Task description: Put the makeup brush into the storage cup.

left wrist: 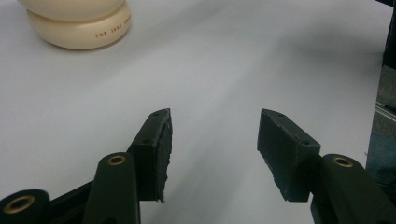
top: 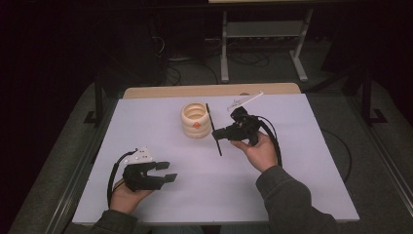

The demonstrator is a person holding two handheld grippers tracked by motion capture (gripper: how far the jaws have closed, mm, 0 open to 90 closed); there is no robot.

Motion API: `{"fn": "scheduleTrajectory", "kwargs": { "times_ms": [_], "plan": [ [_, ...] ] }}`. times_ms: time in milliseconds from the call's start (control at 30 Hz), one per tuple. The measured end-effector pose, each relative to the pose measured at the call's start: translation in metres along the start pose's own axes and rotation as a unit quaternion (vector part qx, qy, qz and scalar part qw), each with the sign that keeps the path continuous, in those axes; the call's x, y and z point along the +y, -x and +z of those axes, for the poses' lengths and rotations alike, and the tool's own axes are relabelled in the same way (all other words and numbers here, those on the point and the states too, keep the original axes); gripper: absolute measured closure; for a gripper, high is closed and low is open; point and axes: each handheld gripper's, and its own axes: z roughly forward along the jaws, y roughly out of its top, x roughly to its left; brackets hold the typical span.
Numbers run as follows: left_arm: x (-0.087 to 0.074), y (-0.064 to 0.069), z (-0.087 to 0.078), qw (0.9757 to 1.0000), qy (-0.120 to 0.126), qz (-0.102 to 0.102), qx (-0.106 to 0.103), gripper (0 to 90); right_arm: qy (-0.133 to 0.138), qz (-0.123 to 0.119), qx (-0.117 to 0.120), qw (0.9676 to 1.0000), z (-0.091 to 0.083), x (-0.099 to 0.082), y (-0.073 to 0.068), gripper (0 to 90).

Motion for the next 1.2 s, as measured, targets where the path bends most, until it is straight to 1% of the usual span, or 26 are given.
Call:
{"fn": "scheduleTrajectory", "kwargs": {
  "times_ms": [100,300,433,500,567,667,767,933,1000,1067,1133,1200],
  "plan": [
    [0.000,0.000,0.000,1.0000,0.000,-0.003,0.000,44.9,0.003,0.001,-0.002,1.0000,0.000,0.003,0.002,85.0],
    [0.000,0.000,-0.001,1.0000,0.005,-0.003,0.001,44.3,0.008,0.004,-0.003,0.9999,-0.001,0.010,0.005,85.0],
    [0.000,-0.001,-0.001,1.0000,0.007,-0.005,0.001,44.0,0.007,0.004,-0.006,1.0000,-0.001,0.014,0.006,85.0],
    [0.000,-0.001,-0.002,1.0000,0.007,-0.005,0.001,43.9,0.005,0.005,-0.007,1.0000,0.000,0.017,0.007,85.0],
    [0.000,-0.001,-0.003,1.0000,0.006,-0.002,0.002,43.8,0.004,0.000,-0.009,1.0000,0.001,0.021,0.007,85.0],
    [0.000,-0.001,-0.003,0.9999,0.009,-0.008,0.003,44.0,0.003,-0.002,-0.010,0.9999,0.001,0.029,0.007,85.0],
    [0.000,-0.001,-0.003,0.9999,0.009,-0.005,0.003,43.9,0.005,-0.004,-0.015,0.9999,0.002,0.034,0.007,85.0],
    [0.001,-0.001,-0.005,0.9999,0.010,-0.001,0.004,43.9,0.006,-0.001,-0.020,0.9998,0.005,0.041,0.011,85.0],
    [0.001,-0.001,-0.005,1.0000,0.009,-0.002,0.003,43.6,0.007,0.004,-0.018,0.9998,0.006,0.044,0.011,85.0],
    [0.001,-0.002,-0.004,1.0000,0.009,-0.002,0.002,43.2,0.007,0.002,-0.021,0.9998,0.007,0.048,0.011,85.0],
    [0.001,-0.002,-0.005,0.9999,0.012,-0.005,0.000,42.1,0.007,0.004,-0.022,0.9997,0.008,0.051,0.011,85.0],
    [0.001,-0.002,-0.006,0.9999,0.011,-0.004,0.001,41.7,0.007,0.004,-0.024,0.9997,0.009,0.054,0.012,85.0]
  ]
}}
